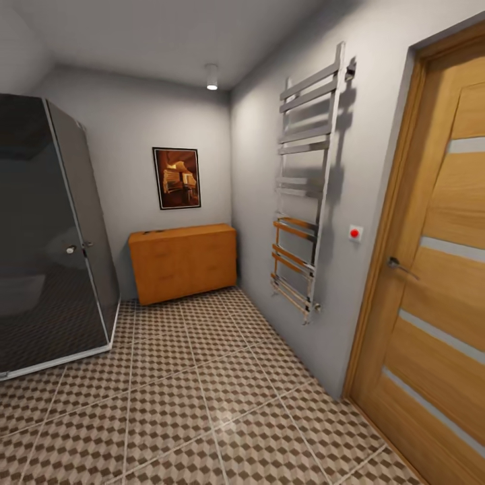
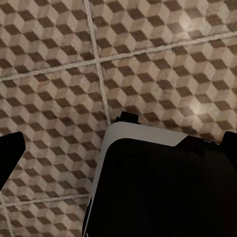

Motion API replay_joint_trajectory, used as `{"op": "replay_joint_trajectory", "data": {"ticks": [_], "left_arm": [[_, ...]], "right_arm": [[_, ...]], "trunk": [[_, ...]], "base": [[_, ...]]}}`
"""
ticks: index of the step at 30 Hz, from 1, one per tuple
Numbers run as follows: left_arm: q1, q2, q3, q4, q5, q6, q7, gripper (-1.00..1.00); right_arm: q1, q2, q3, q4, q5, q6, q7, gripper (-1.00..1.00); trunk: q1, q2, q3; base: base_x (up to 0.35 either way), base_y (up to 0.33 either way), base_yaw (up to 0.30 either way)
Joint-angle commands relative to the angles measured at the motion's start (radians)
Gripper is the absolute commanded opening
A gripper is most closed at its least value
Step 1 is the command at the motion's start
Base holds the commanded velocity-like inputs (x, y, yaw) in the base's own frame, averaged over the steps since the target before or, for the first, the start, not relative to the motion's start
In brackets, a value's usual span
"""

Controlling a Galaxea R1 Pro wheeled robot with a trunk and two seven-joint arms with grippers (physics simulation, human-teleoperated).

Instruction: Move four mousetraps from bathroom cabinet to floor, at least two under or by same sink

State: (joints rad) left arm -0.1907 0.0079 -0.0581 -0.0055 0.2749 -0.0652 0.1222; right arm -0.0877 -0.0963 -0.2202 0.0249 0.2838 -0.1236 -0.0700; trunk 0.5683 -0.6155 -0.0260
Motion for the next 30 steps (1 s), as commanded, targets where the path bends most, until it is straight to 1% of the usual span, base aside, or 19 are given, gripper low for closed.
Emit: {"op": "replay_joint_trajectory", "data": {"ticks": [1, 10, 30], "left_arm": [[-0.001, 0.000, -0.006, 0.001, 0.008, -0.003, 0.002, 1.00], [-0.001, 0.000, -0.006, 0.001, 0.007, 0.001, 0.002, 1.00], [-0.001, 0.000, -0.006, 0.001, 0.007, 0.006, 0.002, 1.00]], "right_arm": [[-0.001, 0.000, -0.008, 0.003, 0.011, -0.005, -0.004, 1.00], [-0.001, 0.000, -0.008, 0.003, 0.011, -0.005, -0.004, 1.00], [-0.001, 0.000, -0.008, 0.003, 0.010, -0.005, -0.004, 1.00]], "trunk": [[0.001, -0.001, -0.002], [0.001, -0.001, -0.002], [0.001, -0.001, -0.002]], "base": [[0.149, 0.000, 0.267], [0.254, 0.000, 0.267], [0.318, 0.000, 0.265]]}}
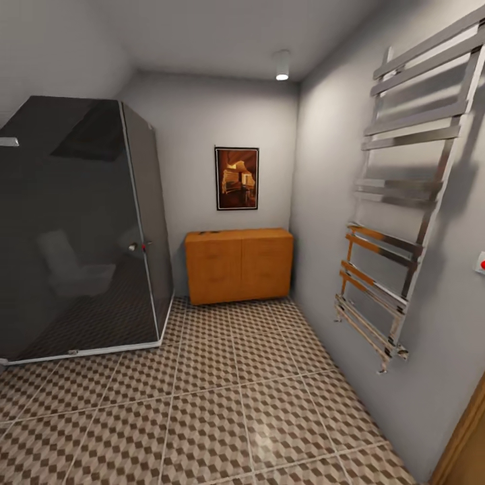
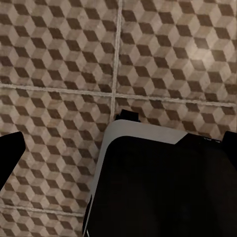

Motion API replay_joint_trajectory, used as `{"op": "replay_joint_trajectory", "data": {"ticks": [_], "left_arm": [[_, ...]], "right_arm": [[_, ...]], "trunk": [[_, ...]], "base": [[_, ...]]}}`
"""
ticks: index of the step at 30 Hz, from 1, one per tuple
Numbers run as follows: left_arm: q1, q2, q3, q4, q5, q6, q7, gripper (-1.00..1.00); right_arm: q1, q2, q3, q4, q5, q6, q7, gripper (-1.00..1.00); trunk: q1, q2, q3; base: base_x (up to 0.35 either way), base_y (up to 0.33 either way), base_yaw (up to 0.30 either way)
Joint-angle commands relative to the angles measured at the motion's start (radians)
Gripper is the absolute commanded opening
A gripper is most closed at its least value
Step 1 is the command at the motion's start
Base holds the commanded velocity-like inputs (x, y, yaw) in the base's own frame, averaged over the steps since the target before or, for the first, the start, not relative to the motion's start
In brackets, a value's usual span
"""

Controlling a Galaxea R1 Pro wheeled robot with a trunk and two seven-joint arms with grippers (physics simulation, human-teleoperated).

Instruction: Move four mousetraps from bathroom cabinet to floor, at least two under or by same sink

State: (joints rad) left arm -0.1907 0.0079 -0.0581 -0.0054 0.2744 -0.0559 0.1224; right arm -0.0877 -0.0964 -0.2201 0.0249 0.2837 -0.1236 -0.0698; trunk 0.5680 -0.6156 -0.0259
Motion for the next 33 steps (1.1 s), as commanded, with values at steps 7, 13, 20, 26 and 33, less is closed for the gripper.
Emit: {"op": "replay_joint_trajectory", "data": {"ticks": [7, 13, 20, 26, 33], "left_arm": [[-0.001, 0.000, -0.006, 0.001, 0.008, -0.001, 0.002, 1.00], [-0.001, 0.000, -0.006, 0.001, 0.008, 0.001, 0.002, 1.00], [-0.001, 0.000, -0.006, 0.001, 0.008, 0.001, 0.002, 1.00], [-0.001, 0.000, -0.006, 0.001, 0.008, 0.001, 0.002, 1.00], [-0.001, 0.000, -0.007, 0.001, 0.008, 0.002, 0.002, 1.00]], "right_arm": [[-0.001, 0.000, -0.008, 0.003, 0.008, -0.005, -0.003, 1.00], [-0.001, 0.000, -0.008, 0.003, 0.008, -0.004, -0.001, 1.00], [-0.001, 0.000, -0.008, 0.003, 0.009, -0.004, -0.001, 1.00], [-0.001, 0.000, -0.008, 0.003, 0.010, -0.004, -0.001, 1.00], [-0.001, 0.000, -0.008, 0.003, 0.011, -0.004, -0.001, 1.00]], "trunk": [[0.001, -0.001, -0.002], [0.001, -0.001, -0.002], [0.001, -0.001, -0.002], [0.001, -0.001, -0.002], [0.001, -0.001, -0.002]], "base": [[0.322, 0.000, 0.106], [0.322, 0.000, 0.022], [0.322, 0.000, 0.002], [0.322, 0.000, 0.001], [0.322, 0.000, 0.000]]}}
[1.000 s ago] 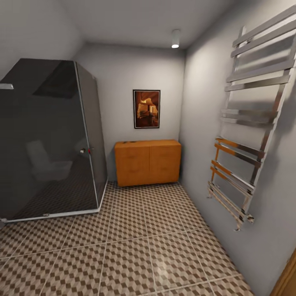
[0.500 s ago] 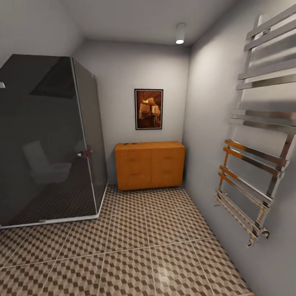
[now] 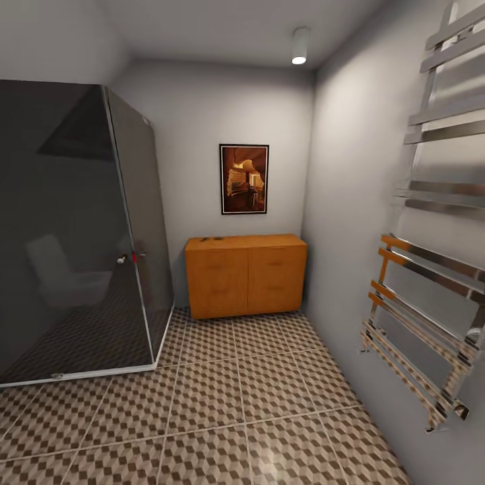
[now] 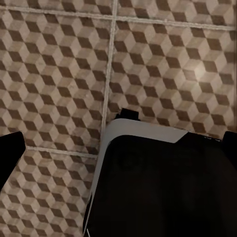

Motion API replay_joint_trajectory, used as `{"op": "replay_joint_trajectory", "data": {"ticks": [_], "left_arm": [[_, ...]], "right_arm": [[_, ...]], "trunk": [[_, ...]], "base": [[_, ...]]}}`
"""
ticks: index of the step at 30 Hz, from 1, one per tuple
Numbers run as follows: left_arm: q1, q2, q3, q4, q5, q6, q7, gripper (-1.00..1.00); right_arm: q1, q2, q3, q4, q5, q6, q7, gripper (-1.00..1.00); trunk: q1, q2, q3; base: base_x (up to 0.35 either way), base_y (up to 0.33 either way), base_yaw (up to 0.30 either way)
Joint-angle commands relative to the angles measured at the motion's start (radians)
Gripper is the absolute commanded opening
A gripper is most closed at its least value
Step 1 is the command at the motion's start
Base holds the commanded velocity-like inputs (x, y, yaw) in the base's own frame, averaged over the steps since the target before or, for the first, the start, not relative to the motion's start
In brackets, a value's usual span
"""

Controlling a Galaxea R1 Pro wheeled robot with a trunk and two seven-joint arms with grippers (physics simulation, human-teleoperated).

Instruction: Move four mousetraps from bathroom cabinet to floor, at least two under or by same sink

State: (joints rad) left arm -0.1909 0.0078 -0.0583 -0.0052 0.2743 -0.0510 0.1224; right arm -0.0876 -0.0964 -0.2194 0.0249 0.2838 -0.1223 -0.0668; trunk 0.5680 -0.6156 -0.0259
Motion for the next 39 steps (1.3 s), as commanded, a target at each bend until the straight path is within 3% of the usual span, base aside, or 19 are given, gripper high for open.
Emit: {"op": "replay_joint_trajectory", "data": {"ticks": [1, 39], "left_arm": [[-0.001, 0.000, -0.007, 0.001, 0.008, -0.003, 0.002, 1.00], [-0.001, 0.000, -0.006, 0.001, 0.009, -0.006, 0.003, 1.00]], "right_arm": [[-0.001, 0.000, -0.008, 0.003, 0.011, -0.005, -0.004, 1.00], [-0.001, -0.003, -0.006, 0.003, 0.009, -0.002, -0.009, 1.00]], "trunk": [[0.001, -0.001, -0.002], [0.001, -0.001, -0.002]], "base": [[0.322, 0.000, 0.000], [0.322, 0.000, 0.000]]}}
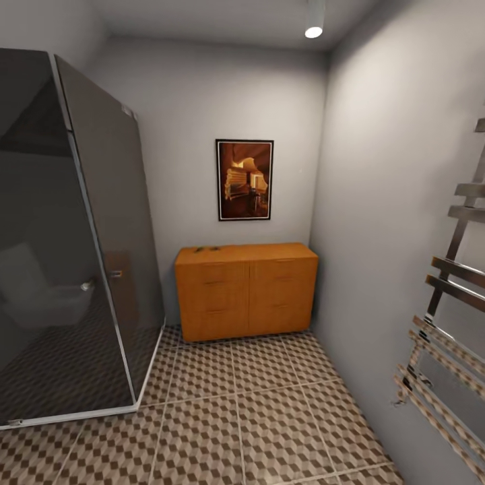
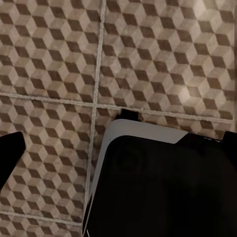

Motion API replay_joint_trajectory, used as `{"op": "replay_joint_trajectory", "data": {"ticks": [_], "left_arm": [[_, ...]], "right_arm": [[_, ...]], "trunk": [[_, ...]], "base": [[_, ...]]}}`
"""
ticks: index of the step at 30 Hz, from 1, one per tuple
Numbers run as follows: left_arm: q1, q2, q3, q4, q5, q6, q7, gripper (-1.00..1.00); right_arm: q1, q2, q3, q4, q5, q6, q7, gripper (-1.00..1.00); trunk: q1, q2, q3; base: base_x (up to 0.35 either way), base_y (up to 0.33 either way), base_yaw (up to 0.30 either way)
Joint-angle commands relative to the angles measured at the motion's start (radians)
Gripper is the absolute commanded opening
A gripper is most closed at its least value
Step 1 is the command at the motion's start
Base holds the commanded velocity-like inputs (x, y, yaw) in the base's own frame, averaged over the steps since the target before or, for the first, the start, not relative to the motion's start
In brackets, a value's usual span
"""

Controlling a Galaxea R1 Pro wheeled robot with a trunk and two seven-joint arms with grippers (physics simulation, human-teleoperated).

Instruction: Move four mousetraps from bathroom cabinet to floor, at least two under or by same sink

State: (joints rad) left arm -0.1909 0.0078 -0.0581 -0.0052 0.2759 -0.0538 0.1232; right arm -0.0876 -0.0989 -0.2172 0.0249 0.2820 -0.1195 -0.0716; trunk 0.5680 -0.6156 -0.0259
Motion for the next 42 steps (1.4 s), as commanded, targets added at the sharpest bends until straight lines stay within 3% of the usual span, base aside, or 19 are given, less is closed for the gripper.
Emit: {"op": "replay_joint_trajectory", "data": {"ticks": [1, 42], "left_arm": [[-0.001, 0.000, -0.006, 0.001, 0.008, -0.003, 0.002, 1.00], [-0.001, 0.000, -0.006, 0.001, 0.008, -0.003, 0.001, 1.00]], "right_arm": [[-0.001, 0.000, -0.008, 0.003, 0.011, -0.005, -0.004, 1.00], [-0.001, 0.002, -0.011, 0.003, 0.011, -0.006, -0.004, 1.00]], "trunk": [[0.001, -0.001, -0.002], [0.001, -0.001, -0.002]], "base": [[0.322, 0.000, 0.000], [0.322, 0.000, 0.000]]}}
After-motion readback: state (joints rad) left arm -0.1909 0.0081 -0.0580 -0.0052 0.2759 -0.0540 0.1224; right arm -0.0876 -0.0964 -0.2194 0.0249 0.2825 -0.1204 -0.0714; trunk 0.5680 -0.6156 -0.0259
